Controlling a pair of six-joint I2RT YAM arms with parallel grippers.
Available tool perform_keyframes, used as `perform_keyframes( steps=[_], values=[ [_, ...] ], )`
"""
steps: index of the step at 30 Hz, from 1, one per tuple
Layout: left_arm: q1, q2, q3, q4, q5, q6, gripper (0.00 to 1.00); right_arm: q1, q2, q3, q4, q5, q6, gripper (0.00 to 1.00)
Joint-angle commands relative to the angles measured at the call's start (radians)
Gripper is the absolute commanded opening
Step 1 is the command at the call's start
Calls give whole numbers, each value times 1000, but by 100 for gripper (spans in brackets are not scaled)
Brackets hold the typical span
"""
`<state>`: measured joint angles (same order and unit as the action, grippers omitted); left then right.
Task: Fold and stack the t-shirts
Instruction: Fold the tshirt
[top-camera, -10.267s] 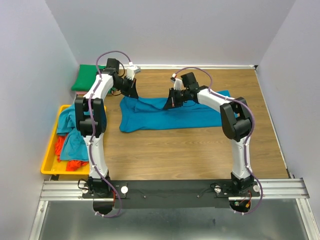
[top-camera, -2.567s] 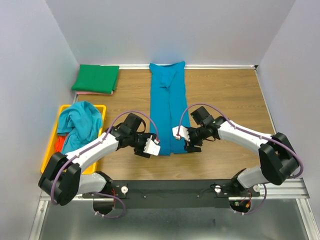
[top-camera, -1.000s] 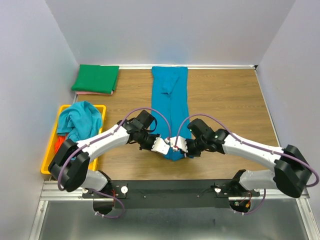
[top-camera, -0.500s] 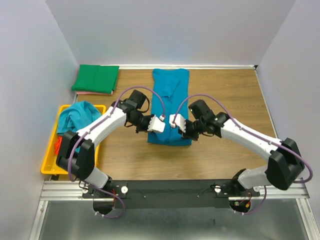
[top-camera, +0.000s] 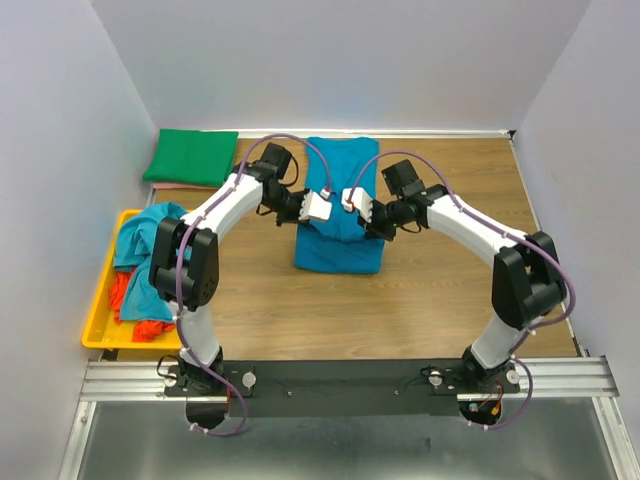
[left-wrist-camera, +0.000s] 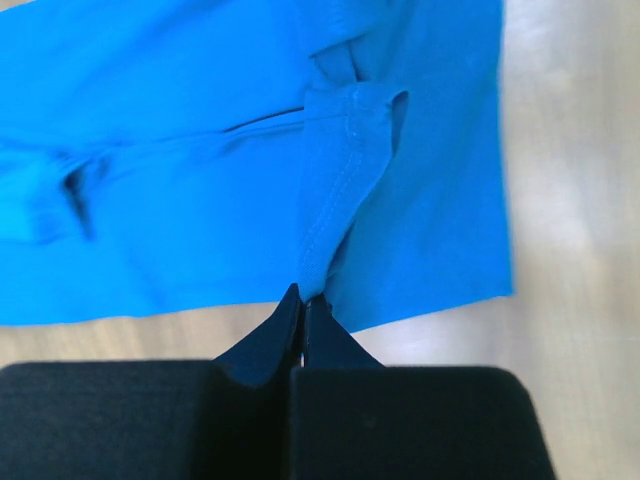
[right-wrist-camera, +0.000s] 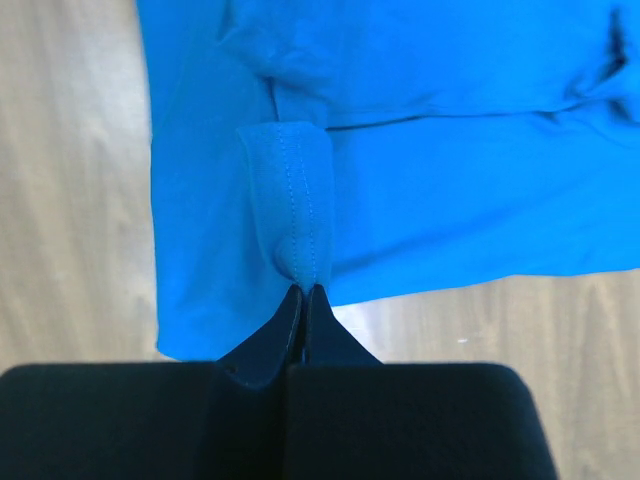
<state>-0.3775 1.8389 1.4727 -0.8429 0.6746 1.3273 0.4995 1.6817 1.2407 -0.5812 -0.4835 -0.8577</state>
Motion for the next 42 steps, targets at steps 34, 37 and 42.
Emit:
perform_keyframes(
  steps=[34, 37, 42],
  values=[
    [118, 425, 575, -27, -27, -46, 56, -122, 464, 551, -22, -26, -110, 45],
    [146, 418, 624, 14, -4, -140, 60, -136, 463, 597, -22, -9, -32, 54],
    [167, 364, 629, 30, 42, -259, 60, -164, 412, 595, -23, -21, 110, 54]
  ],
)
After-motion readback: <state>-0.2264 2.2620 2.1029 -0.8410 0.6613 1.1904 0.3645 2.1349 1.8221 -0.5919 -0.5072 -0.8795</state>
